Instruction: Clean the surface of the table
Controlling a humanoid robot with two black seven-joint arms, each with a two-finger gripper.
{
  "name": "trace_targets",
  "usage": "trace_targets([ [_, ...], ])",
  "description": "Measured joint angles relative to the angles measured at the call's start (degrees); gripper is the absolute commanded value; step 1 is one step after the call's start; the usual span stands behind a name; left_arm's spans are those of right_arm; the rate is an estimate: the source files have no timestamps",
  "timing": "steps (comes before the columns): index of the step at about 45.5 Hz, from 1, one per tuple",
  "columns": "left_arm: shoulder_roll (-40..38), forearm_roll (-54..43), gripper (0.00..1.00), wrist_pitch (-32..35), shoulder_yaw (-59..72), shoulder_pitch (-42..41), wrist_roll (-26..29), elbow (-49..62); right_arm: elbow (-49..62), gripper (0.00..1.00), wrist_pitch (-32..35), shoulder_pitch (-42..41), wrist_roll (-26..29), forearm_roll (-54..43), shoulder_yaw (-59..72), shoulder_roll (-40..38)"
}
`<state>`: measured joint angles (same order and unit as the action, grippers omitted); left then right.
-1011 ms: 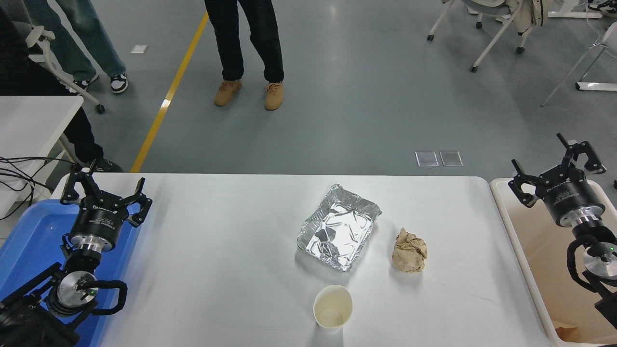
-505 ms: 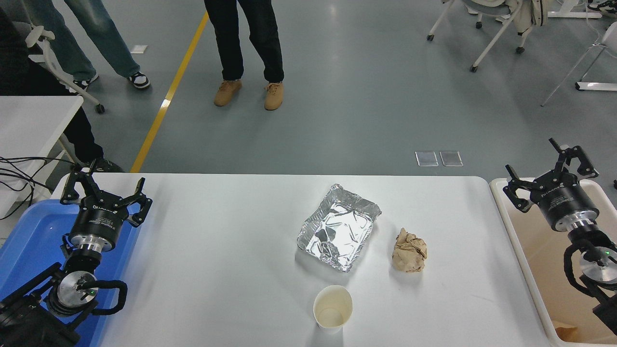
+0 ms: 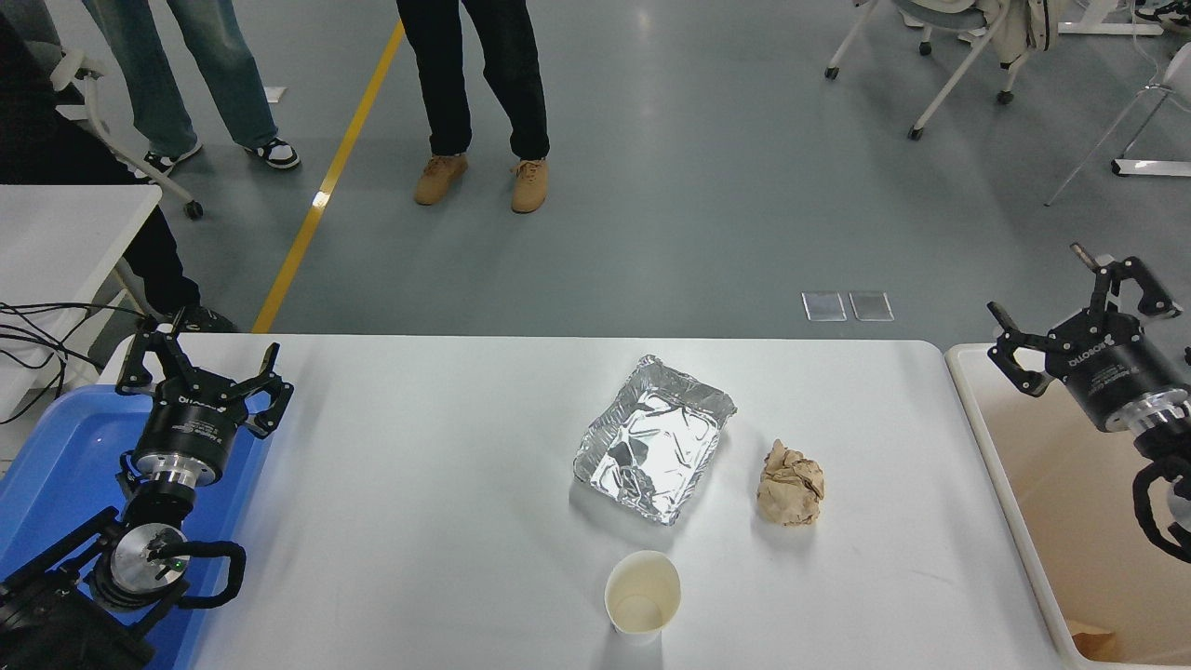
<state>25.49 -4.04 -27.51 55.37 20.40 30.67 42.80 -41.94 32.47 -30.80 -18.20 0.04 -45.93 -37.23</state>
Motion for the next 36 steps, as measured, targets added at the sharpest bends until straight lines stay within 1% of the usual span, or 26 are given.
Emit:
trace_targets([
  [17,0.0,0.01,0.99,0.0,0.0,0.0,0.0,0.0,-15.23,0.99,1.77,2.13,-0.11,-16.34,0.07,-8.91],
  [27,0.0,0.0,0.99,0.0,0.0,-0.01,0.0,0.0,-24.75,0.99,1.4,1.82,0.35,-25.45,0.83,-14.22],
  [36,0.0,-0.01,0.99,0.0,0.0,0.0,0.0,0.0,-31.75,0.99,0.08,1.62,0.98,-33.23,1.24,-17.26],
])
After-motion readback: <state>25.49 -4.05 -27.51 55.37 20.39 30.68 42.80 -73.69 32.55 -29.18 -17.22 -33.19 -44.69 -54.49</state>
